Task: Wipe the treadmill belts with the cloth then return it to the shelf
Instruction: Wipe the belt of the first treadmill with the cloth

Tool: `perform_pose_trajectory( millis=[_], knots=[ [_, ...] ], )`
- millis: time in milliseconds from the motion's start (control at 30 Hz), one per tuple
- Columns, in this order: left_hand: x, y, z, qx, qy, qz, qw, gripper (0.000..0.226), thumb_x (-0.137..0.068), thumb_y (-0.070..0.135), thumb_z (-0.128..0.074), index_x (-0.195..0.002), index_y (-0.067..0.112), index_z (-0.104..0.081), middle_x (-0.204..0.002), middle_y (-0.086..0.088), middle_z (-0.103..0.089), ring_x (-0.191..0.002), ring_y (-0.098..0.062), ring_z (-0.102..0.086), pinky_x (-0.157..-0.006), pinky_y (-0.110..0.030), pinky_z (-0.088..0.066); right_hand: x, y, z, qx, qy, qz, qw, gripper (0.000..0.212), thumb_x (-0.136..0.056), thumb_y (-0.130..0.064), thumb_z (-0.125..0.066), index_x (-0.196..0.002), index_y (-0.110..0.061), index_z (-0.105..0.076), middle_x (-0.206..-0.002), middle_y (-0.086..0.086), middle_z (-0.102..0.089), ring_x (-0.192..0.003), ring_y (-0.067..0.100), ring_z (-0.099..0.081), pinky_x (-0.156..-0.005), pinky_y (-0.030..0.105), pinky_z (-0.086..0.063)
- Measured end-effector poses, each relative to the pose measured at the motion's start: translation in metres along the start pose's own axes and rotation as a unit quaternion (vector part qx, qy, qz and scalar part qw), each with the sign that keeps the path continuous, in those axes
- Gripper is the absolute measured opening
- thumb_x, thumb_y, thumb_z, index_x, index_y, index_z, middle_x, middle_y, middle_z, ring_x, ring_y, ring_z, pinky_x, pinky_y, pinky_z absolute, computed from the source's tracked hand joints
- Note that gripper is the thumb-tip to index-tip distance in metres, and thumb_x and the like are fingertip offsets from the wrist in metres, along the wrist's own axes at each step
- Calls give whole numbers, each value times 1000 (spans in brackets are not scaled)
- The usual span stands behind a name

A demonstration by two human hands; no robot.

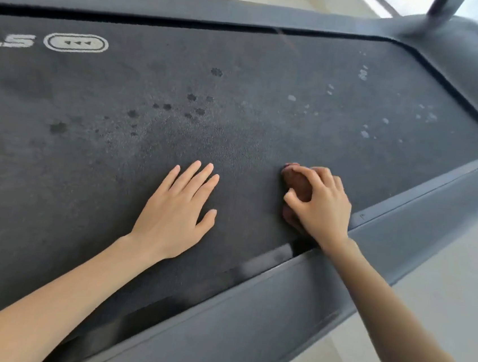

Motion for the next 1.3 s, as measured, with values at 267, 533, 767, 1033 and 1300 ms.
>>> perform_pose_trajectory(
  millis=[267, 533, 767, 1033, 1300],
  knots=[
    [0, 1, -2, -3, 11, -15, 1000, 58, -96, 39, -36, -145, 8, -32, -154, -10, -27, -143, -26, -19, -117, -45, -14, -11, 36, 2, 52, 17, -165, 985, 41, -83, -40, -56, -121, -27, -59, -120, 7, -54, -104, 34, -48, -90, 39, -40],
    [1, 6, 1, -12, 2, -29, 1000, 66, -89, 41, -23, -138, 3, -43, -147, -14, -37, -138, -31, -32, -111, -51, -28, 28, -55, 2, -12, 3, 116, 993, 41, -73, -35, -59, -112, -25, -66, -109, -4, -62, -90, 25, -57, -77, 33, -48],
    [0, 5, 0, -6, -1, -35, 999, 65, -89, 42, -26, -138, 3, -43, -147, -14, -38, -138, -30, -31, -111, -50, -26, -26, 74, 8, -22, 3, -47, 999, 38, -77, -34, -62, -115, -37, -61, -113, -5, -57, -107, 23, -52, -81, 30, -39],
    [-2, 6, 2, 1, 1, -21, 1000, 66, -87, 42, -26, -137, 3, -44, -147, -13, -39, -138, -30, -31, -111, -51, -26, -43, 114, 5, 32, 8, -204, 978, 41, -81, -42, -57, -120, -29, -58, -122, 5, -52, -107, 33, -47, -92, 39, -40],
    [-51, 30, 0, 2, -1, -25, 1000, 74, -83, 46, -18, -140, 4, -41, -149, -11, -35, -141, -28, -26, -113, -53, -21, 14, -18, 2, -12, 22, 51, 998, 43, -69, -38, -56, -108, -25, -67, -106, 0, -62, -86, 29, -56, -75, 36, -48]
  ],
)
Point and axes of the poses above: each hand's wrist, its own x-axis away from the middle knuckle, its own z-axis out of the back of the hand, y = z × x, the point moved 10 cm from there along -x, towards the middle knuckle
